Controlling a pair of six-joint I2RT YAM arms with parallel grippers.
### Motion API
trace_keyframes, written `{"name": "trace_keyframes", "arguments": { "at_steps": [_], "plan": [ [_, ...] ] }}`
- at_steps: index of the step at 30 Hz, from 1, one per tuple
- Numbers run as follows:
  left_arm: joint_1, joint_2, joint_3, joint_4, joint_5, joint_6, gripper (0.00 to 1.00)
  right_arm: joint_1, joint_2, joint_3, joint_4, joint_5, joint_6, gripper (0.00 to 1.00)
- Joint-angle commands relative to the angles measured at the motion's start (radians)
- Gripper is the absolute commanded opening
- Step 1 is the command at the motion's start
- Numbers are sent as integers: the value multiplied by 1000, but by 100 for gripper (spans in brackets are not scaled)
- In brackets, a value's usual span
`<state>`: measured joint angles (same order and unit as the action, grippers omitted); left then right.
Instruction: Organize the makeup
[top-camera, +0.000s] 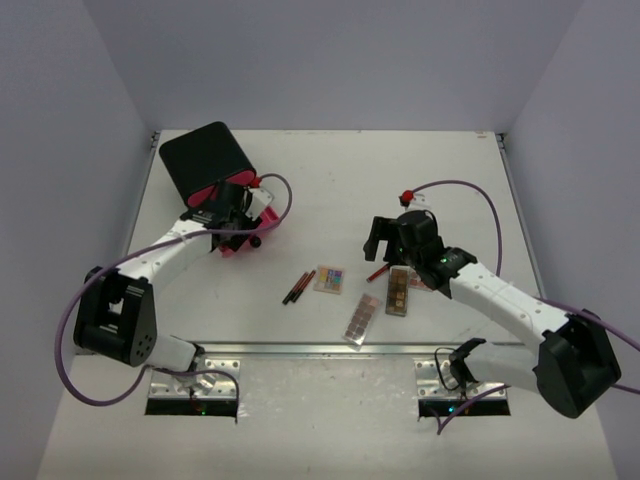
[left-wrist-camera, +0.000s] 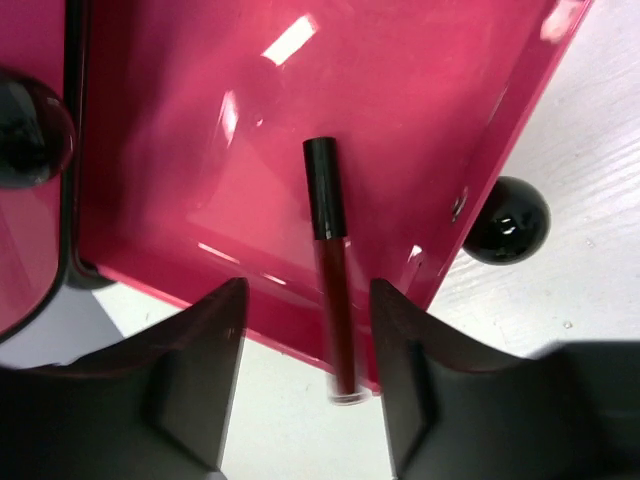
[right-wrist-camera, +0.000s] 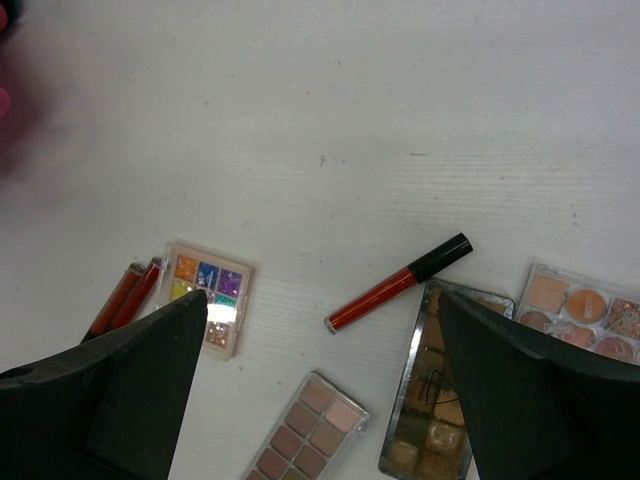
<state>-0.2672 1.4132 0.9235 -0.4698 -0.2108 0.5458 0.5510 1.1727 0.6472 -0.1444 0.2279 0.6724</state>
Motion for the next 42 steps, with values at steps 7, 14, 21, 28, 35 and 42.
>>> {"name": "trace_keyframes", "arguments": {
  "at_steps": [7, 14, 21, 28, 35, 42],
  "plan": [
    [7, 2, 150, 44, 94, -74, 64, -5, -39, -6, 11, 17, -6, 97],
    [-3, -38, 290, -24, 199, -138, 63, -4, -26, 1, 26, 4, -23, 97],
    [-220, -112, 293, -124, 267, -187, 59, -3, 19, 23, 26, -35, -19, 97],
    [-361, -38, 161, -124, 321, -228, 58, -3, 12, -3, 22, -43, -5, 97],
    [-438, 87, 96, -64, 350, -265, 57, -3, 13, -7, 3, -10, -10, 97],
    [-440, 152, 33, 13, 288, -269, 54, -3, -6, -12, -11, 12, -19, 98]
  ]
}}
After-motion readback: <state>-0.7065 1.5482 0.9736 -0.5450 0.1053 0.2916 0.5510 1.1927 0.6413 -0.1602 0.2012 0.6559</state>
